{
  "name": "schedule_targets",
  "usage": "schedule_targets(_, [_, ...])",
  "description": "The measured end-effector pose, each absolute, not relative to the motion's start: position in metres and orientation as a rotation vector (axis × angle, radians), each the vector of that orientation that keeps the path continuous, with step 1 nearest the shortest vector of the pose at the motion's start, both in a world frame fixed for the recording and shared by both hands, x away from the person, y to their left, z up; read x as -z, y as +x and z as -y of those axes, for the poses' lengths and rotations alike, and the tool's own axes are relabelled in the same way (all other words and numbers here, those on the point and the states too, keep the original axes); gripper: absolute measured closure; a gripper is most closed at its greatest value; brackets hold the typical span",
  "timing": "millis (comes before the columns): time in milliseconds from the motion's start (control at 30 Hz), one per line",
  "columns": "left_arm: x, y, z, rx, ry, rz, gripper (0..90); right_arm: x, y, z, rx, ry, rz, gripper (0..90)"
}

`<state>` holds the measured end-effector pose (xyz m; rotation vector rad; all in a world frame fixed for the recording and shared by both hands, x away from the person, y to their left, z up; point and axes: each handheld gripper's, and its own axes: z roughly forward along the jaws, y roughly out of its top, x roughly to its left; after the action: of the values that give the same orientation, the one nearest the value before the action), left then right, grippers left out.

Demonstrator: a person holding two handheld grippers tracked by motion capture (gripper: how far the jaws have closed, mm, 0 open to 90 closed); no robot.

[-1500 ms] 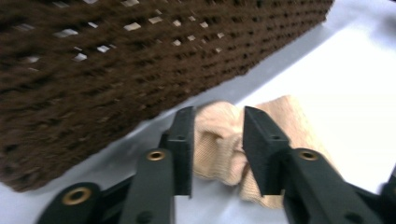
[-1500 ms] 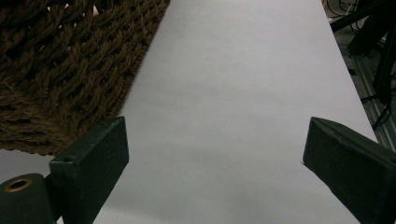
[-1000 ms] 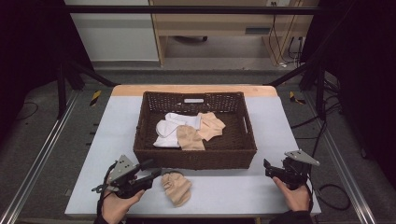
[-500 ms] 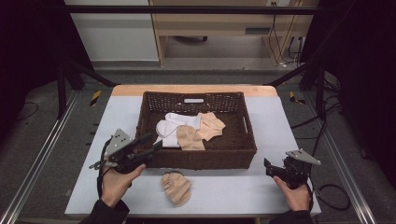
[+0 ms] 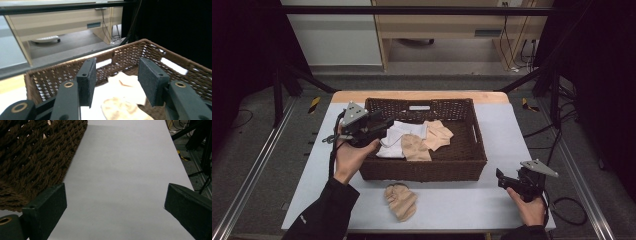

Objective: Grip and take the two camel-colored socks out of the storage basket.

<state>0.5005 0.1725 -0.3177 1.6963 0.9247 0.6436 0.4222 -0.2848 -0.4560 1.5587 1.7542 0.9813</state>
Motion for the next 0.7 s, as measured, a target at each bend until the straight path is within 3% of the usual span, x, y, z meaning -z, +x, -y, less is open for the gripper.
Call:
schedule_targets(233, [0.321,0.535,-0.163,-0.665,1.701,-0.943,49.4,0.456,0.423,0.284,-0.971,1.548,-1.750,4.2])
schedule_targets(700, [0.367,0.579,-0.149,-0.669,1.813,-1.004,52.3,0.458,0.425,0.283,-0.946,1.554,-1.747,4.1])
